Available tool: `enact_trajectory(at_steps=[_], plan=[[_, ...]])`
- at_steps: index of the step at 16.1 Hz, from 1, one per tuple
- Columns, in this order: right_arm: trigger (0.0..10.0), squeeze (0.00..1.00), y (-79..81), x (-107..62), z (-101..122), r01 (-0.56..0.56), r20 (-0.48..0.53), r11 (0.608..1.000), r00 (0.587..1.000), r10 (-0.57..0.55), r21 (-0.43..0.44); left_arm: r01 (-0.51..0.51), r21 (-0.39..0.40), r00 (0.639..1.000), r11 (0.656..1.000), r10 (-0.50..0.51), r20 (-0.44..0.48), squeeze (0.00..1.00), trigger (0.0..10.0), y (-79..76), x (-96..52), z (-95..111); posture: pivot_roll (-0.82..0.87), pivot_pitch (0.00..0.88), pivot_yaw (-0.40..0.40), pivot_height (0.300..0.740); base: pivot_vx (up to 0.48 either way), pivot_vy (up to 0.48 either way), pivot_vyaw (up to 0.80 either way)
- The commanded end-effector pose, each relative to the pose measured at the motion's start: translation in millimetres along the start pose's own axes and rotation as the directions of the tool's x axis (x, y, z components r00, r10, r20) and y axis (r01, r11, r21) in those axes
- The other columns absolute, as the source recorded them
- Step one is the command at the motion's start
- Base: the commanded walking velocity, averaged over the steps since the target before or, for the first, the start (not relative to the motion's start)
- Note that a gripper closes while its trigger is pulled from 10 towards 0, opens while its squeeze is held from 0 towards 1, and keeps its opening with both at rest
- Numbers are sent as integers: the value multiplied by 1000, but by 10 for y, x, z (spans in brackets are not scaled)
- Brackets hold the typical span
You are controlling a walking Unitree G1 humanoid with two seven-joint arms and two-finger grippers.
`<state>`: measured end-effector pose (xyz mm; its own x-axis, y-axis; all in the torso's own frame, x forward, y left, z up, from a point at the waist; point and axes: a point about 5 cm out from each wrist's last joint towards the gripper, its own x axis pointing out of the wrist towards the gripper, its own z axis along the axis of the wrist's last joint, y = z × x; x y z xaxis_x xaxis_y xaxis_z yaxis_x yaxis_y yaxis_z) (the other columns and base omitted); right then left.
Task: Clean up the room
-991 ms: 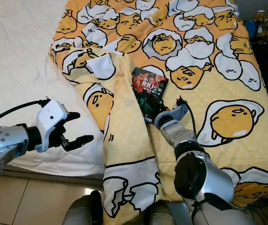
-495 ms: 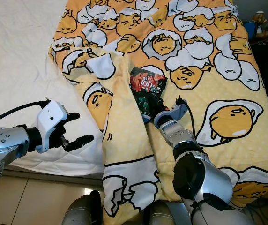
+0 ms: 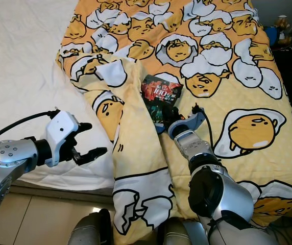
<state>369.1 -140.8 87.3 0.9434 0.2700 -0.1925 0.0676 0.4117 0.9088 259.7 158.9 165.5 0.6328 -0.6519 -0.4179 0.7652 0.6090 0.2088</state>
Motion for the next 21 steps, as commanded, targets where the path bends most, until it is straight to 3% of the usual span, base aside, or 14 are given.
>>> enact_trajectory(at_steps=[1,3,4,6,8,10,12,13,15,17,18,19,20,21], plan=[[0,0,-1,-3,-6,-13,5,1000,1000,13,-23,-5,-15,1000,1000,5,-6,651,10000,-21,8,-52,107,117,65,740,0,0,0],[0,0,7,-14,126,0,45,990,999,6,-142,-34,-33,999,999,35,6,651,10000,-36,-14,-56,86,80,70,740,0,0,0],[0,0,-8,-38,245,40,103,964,995,-13,-262,-64,-48,998,997,64,10,647,10000,-58,-23,-89,65,45,73,740,0,0,0],[0,0,-26,-113,478,106,227,920,974,-18,-379,-114,-84,993,990,115,16,655,10000,-124,-28,-156,45,0,77,740,0,0,0],[0,0,-71,-252,641,137,265,805,964,26,-577,-205,-134,977,969,211,30,651,10000,-169,-26,-235,20,0,76,740,0,0,0],[0,0,-67,-339,711,156,308,766,950,56,-623,-262,-143,963,954,268,23,651,10000,-163,-24,-287,7,0,75,740,0,0,0],[0,0,-32,-538,794,234,387,667,918,89,-707,-326,-167,942,931,334,21,651,10000,-166,-31,-335,-19,0,81,740,0,0,0],[0,0,0,-589,776,234,403,656,908,117,-718,-343,-173,936,923,352,20,651,10000,-172,-24,-349,-30,0,83,740,0,0,0],[0,0,59,-719,715,244,454,686,880,141,-685,-390,-178,916,903,400,21,651,10000,-195,7,-349,-25,0,68,740,0,0,0],[0,0,36,-823,610,245,439,686,890,120,-685,-428,-200,897,882,442,29,655,10000,-213,21,-325,-18,0,57,740,0,0,0],[0,0,9,-968,428,244,402,659,911,96,-711,-474,-217,871,853,490,23,651,10000,-248,17,-333,-17,0,45,740,0,0,0],[2510,0,-12,-1027,356,264,396,644,916,65,-718,-489,-212,864,846,503,17,651,10000,-271,12,-347,-19,0,44,740,0,0,0],[10000,0,-35,-1091,239,280,370,584,928,38,-762,-534,-208,837,820,547,6,647,10000,-287,-5,-371,-15,0,31,740,0,0,0],[10000,0,-28,-1098,204,268,356,569,933,46,-778,-549,-209,827,810,562,7,647,10000,-285,-10,-371,-11,0,27,740,0,0,0]])
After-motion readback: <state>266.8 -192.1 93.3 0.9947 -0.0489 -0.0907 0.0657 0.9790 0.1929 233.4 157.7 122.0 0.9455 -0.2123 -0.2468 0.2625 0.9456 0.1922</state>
